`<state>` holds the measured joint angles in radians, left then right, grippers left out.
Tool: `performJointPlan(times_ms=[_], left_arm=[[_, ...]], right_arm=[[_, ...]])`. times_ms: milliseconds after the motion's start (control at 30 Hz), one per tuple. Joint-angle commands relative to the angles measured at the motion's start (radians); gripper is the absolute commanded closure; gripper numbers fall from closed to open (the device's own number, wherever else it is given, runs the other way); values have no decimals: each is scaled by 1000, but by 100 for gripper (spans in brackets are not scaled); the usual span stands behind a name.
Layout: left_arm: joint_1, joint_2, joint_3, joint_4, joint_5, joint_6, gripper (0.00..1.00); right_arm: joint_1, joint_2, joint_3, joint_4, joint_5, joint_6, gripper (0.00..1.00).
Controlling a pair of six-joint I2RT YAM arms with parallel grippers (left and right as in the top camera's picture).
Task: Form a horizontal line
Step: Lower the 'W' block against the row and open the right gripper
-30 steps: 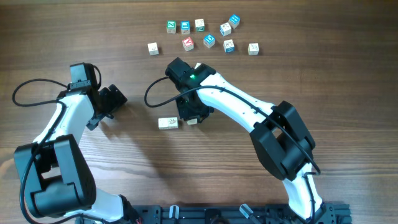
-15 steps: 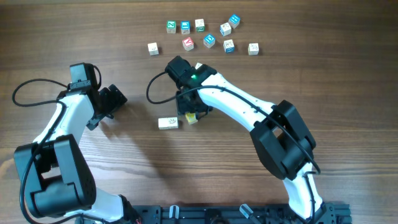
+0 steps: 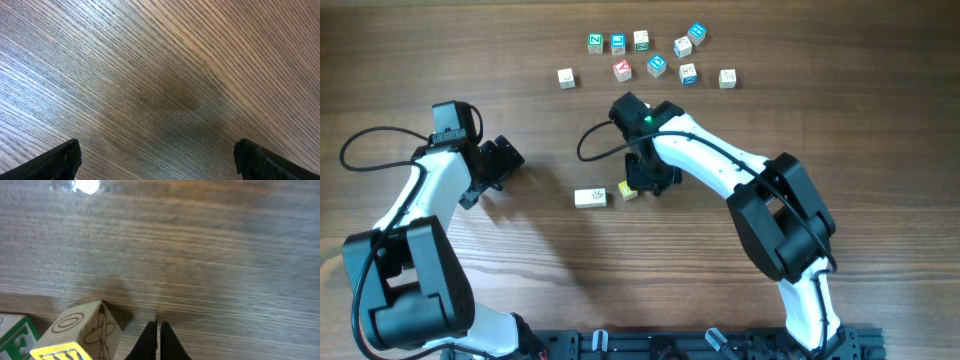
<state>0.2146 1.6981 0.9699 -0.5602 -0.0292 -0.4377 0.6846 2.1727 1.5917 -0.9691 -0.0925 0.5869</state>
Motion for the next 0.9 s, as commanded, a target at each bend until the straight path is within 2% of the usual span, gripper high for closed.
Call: performJointPlan(times_ms=[0, 300, 533, 667, 867], left_arm=[[2, 6, 10, 0, -3, 11, 0], [2, 6, 10, 0, -3, 11, 0], [2, 6, 10, 0, -3, 11, 0], [2, 6, 10, 0, -3, 11, 0], [2, 6, 10, 0, -3, 11, 0]], right_arm=[[3, -12, -10, 30, -90, 15, 94], [16, -12, -10, 49, -157, 18, 95], [18, -12, -10, 89, -74, 18, 91], [21, -12, -10, 119, -162, 17, 90], [26, -12, -10, 88, -165, 18, 90]])
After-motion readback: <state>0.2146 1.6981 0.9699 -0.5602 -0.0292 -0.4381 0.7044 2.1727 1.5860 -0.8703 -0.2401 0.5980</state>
